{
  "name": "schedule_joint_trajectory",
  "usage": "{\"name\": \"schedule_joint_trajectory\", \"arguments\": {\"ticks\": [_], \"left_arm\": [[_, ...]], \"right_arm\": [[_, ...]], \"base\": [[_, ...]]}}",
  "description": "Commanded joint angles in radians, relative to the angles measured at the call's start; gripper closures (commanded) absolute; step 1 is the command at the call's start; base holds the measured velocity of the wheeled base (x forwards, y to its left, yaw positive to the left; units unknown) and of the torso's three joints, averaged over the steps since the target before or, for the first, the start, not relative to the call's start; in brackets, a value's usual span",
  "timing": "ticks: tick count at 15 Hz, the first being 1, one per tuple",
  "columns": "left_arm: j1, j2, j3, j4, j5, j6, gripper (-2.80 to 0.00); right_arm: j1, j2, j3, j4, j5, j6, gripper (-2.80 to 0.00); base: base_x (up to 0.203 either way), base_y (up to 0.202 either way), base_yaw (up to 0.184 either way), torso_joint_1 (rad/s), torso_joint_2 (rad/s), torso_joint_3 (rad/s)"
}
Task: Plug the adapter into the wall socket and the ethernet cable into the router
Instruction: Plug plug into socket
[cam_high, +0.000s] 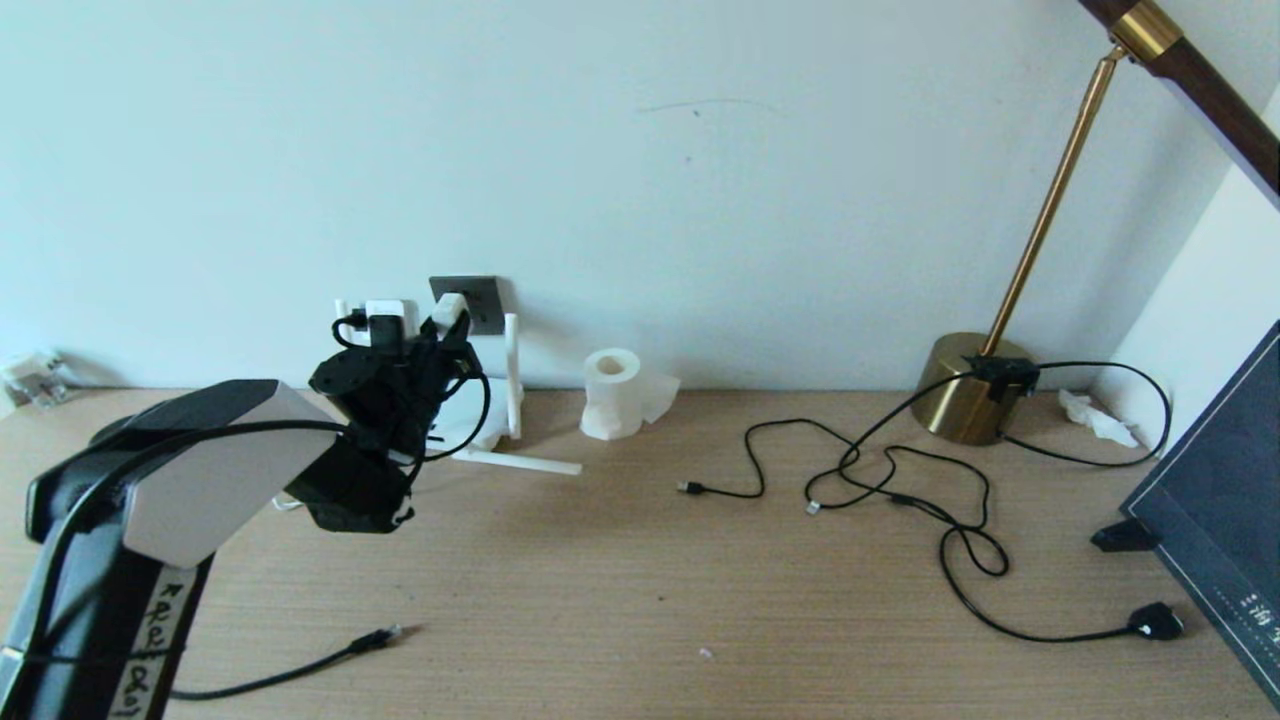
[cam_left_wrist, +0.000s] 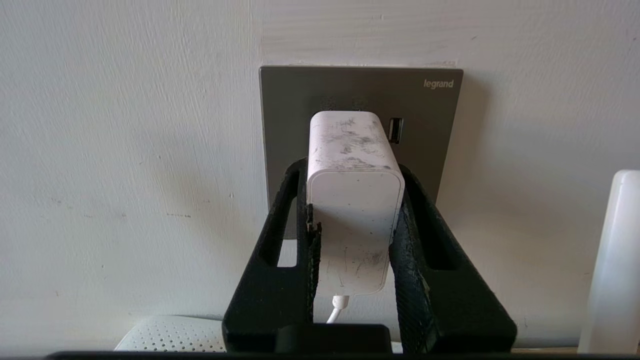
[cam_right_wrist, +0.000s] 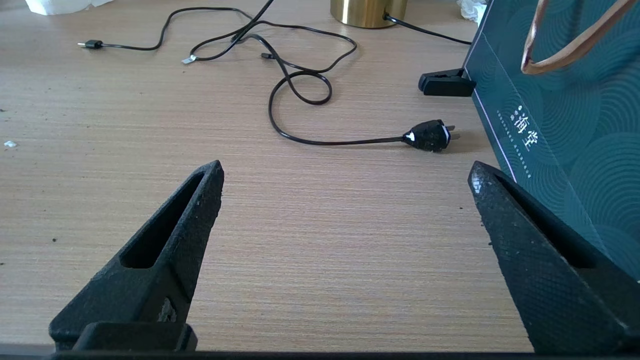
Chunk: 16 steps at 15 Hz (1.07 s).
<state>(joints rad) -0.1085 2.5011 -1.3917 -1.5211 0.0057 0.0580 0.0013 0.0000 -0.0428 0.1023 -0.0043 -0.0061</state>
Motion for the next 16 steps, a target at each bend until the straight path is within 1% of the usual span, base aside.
{"name": "schedule_joint_trajectory", "arguments": {"ticks": [1, 9, 13, 16], "left_arm": [[0.001, 0.004, -0.001, -0.009, -0.003, 0.003, 0.00], [0.006, 0.004, -0.006, -0.009, -0.012, 0.013, 0.00], [0.007, 0.005, -0.038, 0.004, -0.012, 0.014, 0.00], [0.007, 0.007, -0.040, 0.004, -0.012, 0.019, 0.00]], "right_arm": [[0.000, 0.001, 0.000, 0.000, 0.000, 0.000, -2.80], [0.000, 0.002, 0.000, 0.000, 0.000, 0.000, -2.80], [0.002, 0.002, 0.000, 0.000, 0.000, 0.000, -2.80], [0.000, 0.000, 0.000, 0.000, 0.000, 0.000, -2.80]], "base": [[0.000, 0.000, 0.000, 0.000, 0.00, 0.000], [0.000, 0.000, 0.000, 0.000, 0.00, 0.000], [0.000, 0.000, 0.000, 0.000, 0.00, 0.000], [0.000, 0.000, 0.000, 0.000, 0.00, 0.000]]}}
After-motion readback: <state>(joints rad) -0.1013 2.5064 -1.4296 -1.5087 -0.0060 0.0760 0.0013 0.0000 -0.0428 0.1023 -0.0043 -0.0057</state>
